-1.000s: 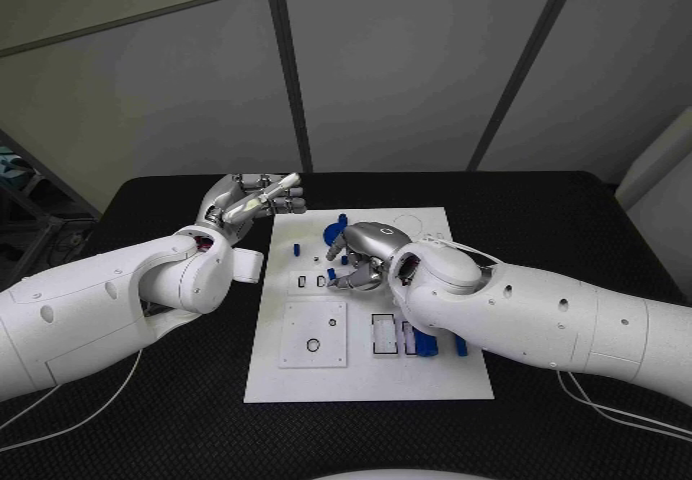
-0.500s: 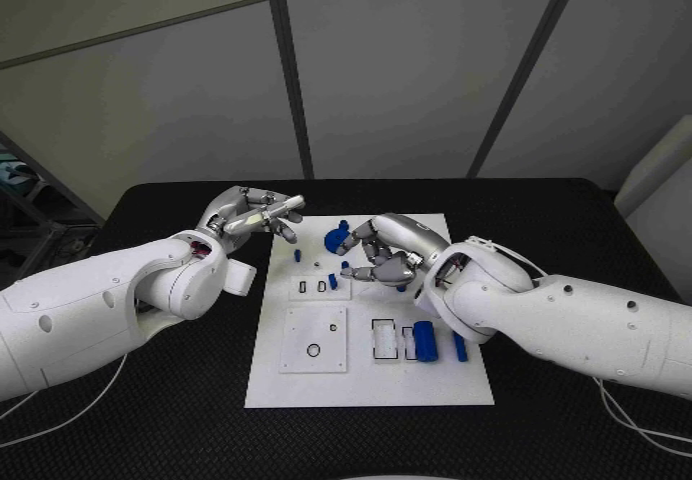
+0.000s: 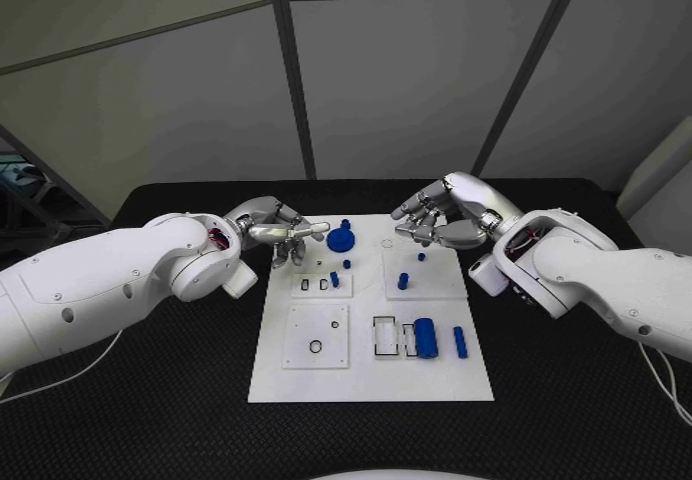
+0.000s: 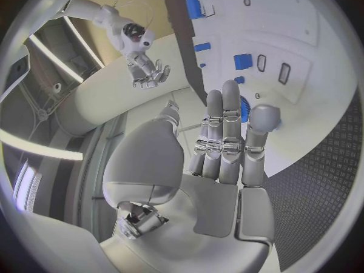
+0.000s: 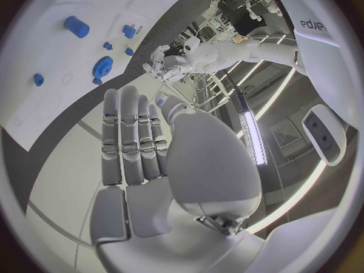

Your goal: Assemble the parts on the task board

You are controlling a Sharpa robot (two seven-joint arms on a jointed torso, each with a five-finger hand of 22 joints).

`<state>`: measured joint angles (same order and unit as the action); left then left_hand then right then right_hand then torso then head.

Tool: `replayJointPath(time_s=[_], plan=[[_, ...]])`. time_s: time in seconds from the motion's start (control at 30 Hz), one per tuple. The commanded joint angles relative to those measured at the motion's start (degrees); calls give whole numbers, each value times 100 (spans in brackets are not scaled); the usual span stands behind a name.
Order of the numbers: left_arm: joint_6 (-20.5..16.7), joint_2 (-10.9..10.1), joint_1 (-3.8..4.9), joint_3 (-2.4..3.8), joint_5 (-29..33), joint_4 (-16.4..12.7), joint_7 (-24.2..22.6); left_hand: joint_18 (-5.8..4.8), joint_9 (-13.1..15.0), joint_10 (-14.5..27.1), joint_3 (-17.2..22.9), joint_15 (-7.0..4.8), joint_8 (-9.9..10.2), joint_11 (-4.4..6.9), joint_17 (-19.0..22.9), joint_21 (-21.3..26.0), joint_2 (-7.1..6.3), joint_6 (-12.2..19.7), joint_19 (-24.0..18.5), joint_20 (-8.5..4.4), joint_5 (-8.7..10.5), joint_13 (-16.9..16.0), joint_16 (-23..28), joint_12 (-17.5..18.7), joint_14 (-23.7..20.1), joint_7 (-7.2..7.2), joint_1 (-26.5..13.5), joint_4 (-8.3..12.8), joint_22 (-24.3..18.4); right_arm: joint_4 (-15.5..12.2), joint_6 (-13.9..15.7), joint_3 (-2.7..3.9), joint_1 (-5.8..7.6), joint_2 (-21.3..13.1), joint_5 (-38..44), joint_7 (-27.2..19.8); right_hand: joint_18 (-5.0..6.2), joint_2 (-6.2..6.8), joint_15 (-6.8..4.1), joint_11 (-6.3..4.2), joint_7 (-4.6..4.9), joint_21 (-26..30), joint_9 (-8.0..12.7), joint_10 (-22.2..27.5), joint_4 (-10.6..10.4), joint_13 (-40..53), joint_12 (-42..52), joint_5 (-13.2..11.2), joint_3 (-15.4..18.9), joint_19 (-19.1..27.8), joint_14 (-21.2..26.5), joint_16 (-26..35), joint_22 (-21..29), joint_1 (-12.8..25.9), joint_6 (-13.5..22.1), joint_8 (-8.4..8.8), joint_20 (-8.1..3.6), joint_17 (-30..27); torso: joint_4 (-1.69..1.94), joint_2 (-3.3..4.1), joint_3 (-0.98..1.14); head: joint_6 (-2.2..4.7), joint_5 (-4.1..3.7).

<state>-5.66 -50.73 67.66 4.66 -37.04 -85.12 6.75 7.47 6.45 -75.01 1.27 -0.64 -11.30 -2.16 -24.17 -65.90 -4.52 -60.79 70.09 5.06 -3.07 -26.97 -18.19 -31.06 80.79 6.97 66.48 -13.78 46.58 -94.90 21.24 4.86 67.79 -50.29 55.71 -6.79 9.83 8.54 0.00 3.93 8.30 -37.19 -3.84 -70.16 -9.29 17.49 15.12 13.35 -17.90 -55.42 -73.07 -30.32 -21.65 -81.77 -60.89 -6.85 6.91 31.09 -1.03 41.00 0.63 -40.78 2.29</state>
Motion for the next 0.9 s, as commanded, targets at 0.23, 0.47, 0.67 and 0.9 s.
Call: replayJointPath(time_s=[0.23,0.47,0.67,0.9], plan=[[648,355,243,-55,-1388,182,1814,-163,548,149,-376,-105,-1114,112,-373,-924,148,103,411,-46,5,-1835,89,-2142,87,-183,-38,-262,1347,223,-97,34,34,-64,-402,-96,70,19,53,5,22,722,-13,-606,88,-907,-1037,3,-130,-286,-493,1311,500,151,-219,193,81,-647,-20,-23,13,-7,30],[756,647,401,-233,-1756,360,2194,-232,892,56,-663,-140,-1640,172,-512,-1191,242,164,578,-71,5,-2264,168,-2629,106,-267,-148,-270,1785,330,31,37,38,-46,-190,5,71,74,59,-6,8,878,-14,-761,108,-1021,-1133,-17,-78,-371,-600,1529,610,239,-266,232,70,-769,-14,-7,10,-22,32],[865,800,453,-304,-1832,436,2300,-234,1031,79,-765,-147,-1820,188,-562,-1217,280,220,573,-79,2,-2239,200,-2641,114,-287,-159,-269,1824,359,130,37,38,-4,-50,72,65,134,91,23,23,1003,-13,-716,109,-1045,-1149,-17,-24,-369,-582,1669,689,295,-268,258,81,-827,-13,-7,9,-46,20],[1077,931,505,-413,-1903,491,2391,-233,1085,98,-807,-149,-1888,191,-582,-1221,309,250,565,-80,2,-2203,214,-2623,117,-292,-176,-272,1830,372,177,37,38,44,118,143,66,180,109,40,31,1110,-14,-668,97,-1033,-1123,0,52,-381,-589,1747,759,356,-272,266,103,-852,1,-5,8,-90,21]])
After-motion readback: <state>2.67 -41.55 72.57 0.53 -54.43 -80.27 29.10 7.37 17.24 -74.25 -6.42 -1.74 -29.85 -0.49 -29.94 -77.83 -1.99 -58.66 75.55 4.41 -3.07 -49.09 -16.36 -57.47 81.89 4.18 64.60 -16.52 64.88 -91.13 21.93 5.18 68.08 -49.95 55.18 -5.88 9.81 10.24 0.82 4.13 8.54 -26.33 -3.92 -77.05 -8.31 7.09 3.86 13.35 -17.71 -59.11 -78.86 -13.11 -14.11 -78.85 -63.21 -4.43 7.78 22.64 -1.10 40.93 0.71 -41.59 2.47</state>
